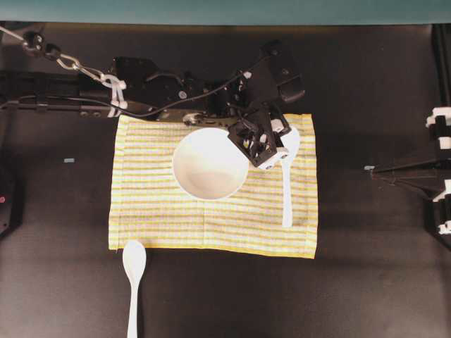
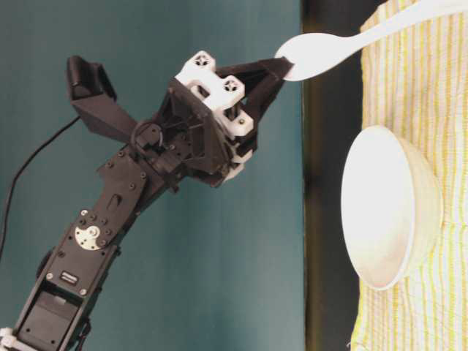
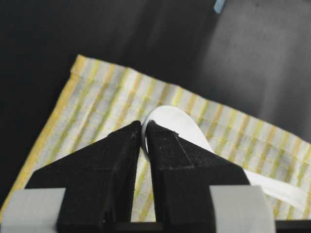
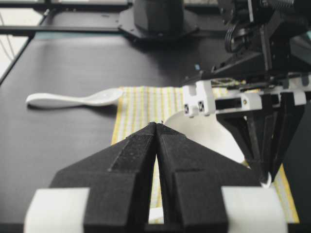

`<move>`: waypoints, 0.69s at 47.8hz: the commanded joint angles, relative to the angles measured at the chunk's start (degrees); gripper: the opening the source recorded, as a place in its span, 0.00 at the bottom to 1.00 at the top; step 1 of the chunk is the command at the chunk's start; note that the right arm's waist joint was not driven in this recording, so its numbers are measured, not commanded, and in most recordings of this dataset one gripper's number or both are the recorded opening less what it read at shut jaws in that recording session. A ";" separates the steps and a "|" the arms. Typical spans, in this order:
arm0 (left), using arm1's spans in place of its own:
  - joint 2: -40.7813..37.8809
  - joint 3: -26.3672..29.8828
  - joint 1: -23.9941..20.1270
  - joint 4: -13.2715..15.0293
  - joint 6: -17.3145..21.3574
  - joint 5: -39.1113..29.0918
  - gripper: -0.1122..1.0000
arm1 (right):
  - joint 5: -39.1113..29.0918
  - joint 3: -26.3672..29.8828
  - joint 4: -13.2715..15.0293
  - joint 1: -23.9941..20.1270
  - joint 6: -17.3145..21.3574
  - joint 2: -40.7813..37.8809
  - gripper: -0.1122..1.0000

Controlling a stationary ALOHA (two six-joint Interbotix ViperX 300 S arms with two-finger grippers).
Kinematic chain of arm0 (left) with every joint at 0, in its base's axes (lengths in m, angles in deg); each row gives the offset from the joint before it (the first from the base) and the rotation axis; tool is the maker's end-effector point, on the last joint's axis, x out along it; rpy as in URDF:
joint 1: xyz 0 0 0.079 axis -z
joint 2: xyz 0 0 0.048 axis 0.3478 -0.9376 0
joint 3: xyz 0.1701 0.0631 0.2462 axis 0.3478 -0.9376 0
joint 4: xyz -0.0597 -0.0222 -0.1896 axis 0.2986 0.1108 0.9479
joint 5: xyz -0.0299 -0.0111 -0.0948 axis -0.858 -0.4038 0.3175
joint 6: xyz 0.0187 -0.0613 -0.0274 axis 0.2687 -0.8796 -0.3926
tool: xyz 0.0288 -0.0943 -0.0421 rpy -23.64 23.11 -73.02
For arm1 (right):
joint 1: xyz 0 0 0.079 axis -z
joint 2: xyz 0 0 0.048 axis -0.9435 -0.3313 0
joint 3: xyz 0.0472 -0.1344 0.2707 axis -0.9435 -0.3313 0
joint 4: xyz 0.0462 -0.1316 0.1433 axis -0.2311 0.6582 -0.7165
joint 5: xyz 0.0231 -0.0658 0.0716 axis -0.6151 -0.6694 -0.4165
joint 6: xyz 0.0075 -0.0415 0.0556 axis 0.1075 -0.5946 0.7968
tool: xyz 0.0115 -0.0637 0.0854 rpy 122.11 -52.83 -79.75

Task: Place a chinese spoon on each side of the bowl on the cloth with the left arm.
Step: 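Lower the spoon onto the cloth and open the left gripper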

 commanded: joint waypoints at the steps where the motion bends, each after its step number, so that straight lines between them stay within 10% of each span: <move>1: 0.18 0.44 0.09 -0.09 0.18 0.62 0.17 | 0.44 0.35 -0.09 0.00 -0.62 -0.18 0.11; 33: -6.06 0.44 -0.09 -0.18 1.23 5.27 0.17 | 0.35 0.18 0.00 0.00 -0.62 -0.18 0.11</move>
